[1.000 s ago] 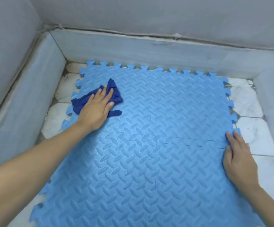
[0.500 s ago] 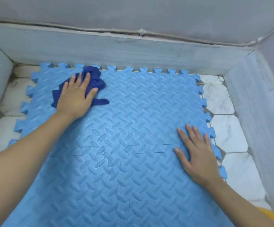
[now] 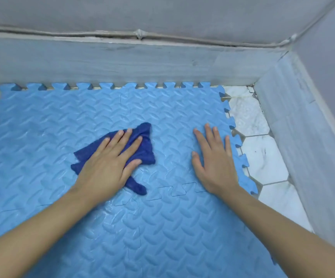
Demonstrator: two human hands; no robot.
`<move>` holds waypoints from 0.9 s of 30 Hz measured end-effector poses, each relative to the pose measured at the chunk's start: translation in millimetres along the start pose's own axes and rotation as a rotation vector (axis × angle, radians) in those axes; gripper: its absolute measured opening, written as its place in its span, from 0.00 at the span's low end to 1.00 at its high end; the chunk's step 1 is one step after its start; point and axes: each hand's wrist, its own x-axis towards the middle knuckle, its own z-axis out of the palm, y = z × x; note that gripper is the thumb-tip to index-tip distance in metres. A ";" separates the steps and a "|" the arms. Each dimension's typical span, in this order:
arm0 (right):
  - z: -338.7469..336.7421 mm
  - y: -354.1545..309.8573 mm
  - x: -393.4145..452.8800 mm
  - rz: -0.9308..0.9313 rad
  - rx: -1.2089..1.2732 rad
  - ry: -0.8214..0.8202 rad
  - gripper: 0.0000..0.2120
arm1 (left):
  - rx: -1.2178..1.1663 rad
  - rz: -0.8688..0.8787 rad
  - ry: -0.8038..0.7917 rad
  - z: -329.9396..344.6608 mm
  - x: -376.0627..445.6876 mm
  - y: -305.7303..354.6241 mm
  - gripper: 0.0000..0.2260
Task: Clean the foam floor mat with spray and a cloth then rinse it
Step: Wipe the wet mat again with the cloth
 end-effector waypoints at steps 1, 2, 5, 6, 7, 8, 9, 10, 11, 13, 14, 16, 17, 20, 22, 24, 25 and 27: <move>-0.1 0.5 0.4 -0.003 -0.008 -0.006 0.30 | -0.008 -0.056 0.034 -1.7 25.8 -1.8 0.29; -0.2 1.0 1.3 -0.001 -0.002 -0.007 0.30 | -0.029 -0.115 0.049 -3.7 53.3 -2.6 0.28; 0.8 1.7 1.2 0.029 0.039 0.022 0.31 | -0.111 -0.248 0.054 -11.0 120.8 3.1 0.26; 1.3 2.2 0.8 0.042 0.044 0.041 0.30 | -0.120 -0.242 0.050 -11.1 126.0 8.0 0.26; 2.0 0.9 0.9 0.052 0.041 0.064 0.30 | -0.127 -0.195 0.044 -8.8 119.1 11.8 0.26; 2.4 1.1 0.1 0.065 0.031 0.083 0.29 | -0.116 -0.107 0.032 -5.5 100.9 18.9 0.27; 3.1 1.7 -0.3 0.078 0.018 0.097 0.28 | -0.099 0.003 0.019 -3.0 74.1 28.1 0.27; 4.0 2.7 -0.1 0.087 0.006 0.109 0.27 | -0.089 0.103 -0.002 -1.5 42.2 37.9 0.27; 4.9 3.2 0.0 0.093 0.003 0.115 0.27 | -0.086 0.177 -0.041 0.9 8.8 46.1 0.26; 6.6 4.0 0.9 0.088 0.010 0.120 0.26 | -0.087 0.250 -0.104 4.7 -33.6 50.2 0.25; 7.1 5.0 1.0 0.086 0.012 0.125 0.26 | -0.081 0.263 -0.117 5.4 -32.8 46.0 0.25; 8.0 5.5 1.9 0.080 0.023 0.128 0.26 | -0.021 0.241 -0.061 4.9 0.9 40.6 0.25; 9.0 5.4 1.7 0.077 0.029 0.124 0.25 | -0.016 0.192 -0.023 4.9 26.2 39.8 0.26; 8.8 5.4 0.7 0.115 0.002 0.138 0.26 | -0.036 0.010 0.002 2.5 105.5 41.0 0.27; 6.4 2.9 2.3 0.145 0.014 0.120 0.26 | -0.023 -0.010 -0.068 -1.7 132.0 44.7 0.26; 1.1 1.7 3.5 0.175 0.127 0.066 0.25 | -0.046 0.014 -0.152 -8.1 129.7 50.2 0.26; -2.8 3.4 3.8 0.188 0.214 0.047 0.25 | -0.066 0.034 -0.184 -11.5 119.3 54.9 0.26; -14.2 12.5 5.8 0.180 0.368 -0.042 0.25 | -0.080 0.113 -0.204 -11.4 82.0 67.8 0.27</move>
